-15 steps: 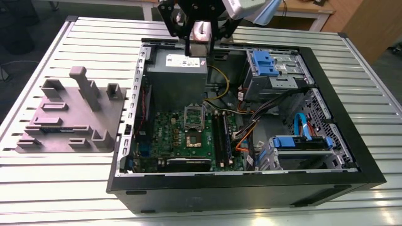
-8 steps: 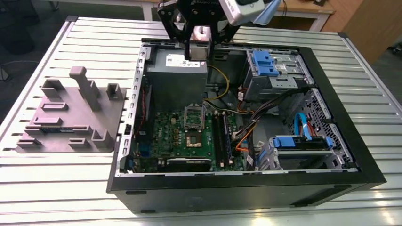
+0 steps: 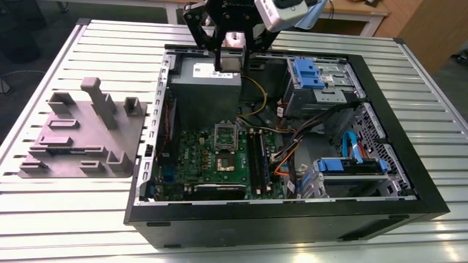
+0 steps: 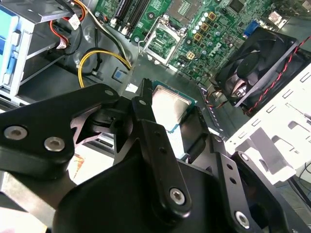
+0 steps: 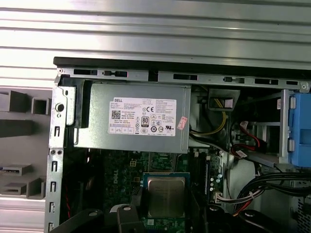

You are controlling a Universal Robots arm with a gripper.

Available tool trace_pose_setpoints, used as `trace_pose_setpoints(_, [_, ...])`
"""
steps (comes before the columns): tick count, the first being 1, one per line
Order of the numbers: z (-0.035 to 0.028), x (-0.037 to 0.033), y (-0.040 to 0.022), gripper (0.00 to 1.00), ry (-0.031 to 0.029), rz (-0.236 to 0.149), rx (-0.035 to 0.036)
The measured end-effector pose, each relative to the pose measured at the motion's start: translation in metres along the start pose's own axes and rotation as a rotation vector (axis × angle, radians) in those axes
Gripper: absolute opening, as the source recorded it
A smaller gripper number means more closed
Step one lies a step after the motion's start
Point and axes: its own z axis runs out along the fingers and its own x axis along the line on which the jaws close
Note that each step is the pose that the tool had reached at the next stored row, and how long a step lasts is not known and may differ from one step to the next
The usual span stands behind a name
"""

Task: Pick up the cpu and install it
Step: 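Place the cpu into insertion slot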

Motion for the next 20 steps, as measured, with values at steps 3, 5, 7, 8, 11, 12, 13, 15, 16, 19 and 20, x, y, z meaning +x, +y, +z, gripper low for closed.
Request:
trace_pose_setpoints(3, [0.0001,0.0000,0.0000,0.47,0.0000,0.000,-0.0001])
trace_pose_setpoints(5, [0.0001,0.0000,0.0000,0.47,-0.0001,0.000,-0.0001])
trace_pose_setpoints(7, [0.0001,0.0000,0.0000,0.47,0.0000,0.000,-0.0001])
trace_pose_setpoints(8, [0.0001,0.0000,0.0000,0.47,0.0000,0.000,-0.0001])
trace_pose_setpoints(11, [0.0003,-0.0001,-0.0004,0.47,-0.0001,0.000,-0.0002])
trace_pose_setpoints(12, [0.0009,-0.0001,-0.0005,0.47,0.0003,0.000,-0.0002])
trace_pose_setpoints(13, [0.0020,-0.0001,-0.0009,0.47,0.0021,0.000,-0.0001])
trace_pose_setpoints(15, [0.0045,0.0000,-0.0035,0.47,0.0051,0.000,0.0002])
trace_pose_setpoints(16, [0.0056,0.0001,-0.0061,0.47,0.0056,0.000,0.0001])
trace_pose_setpoints(19, [0.0106,0.0003,-0.0138,0.47,0.0066,0.000,0.0000])
trace_pose_setpoints(20, [0.0124,0.0003,-0.0161,0.47,0.0066,0.000,-0.0001])
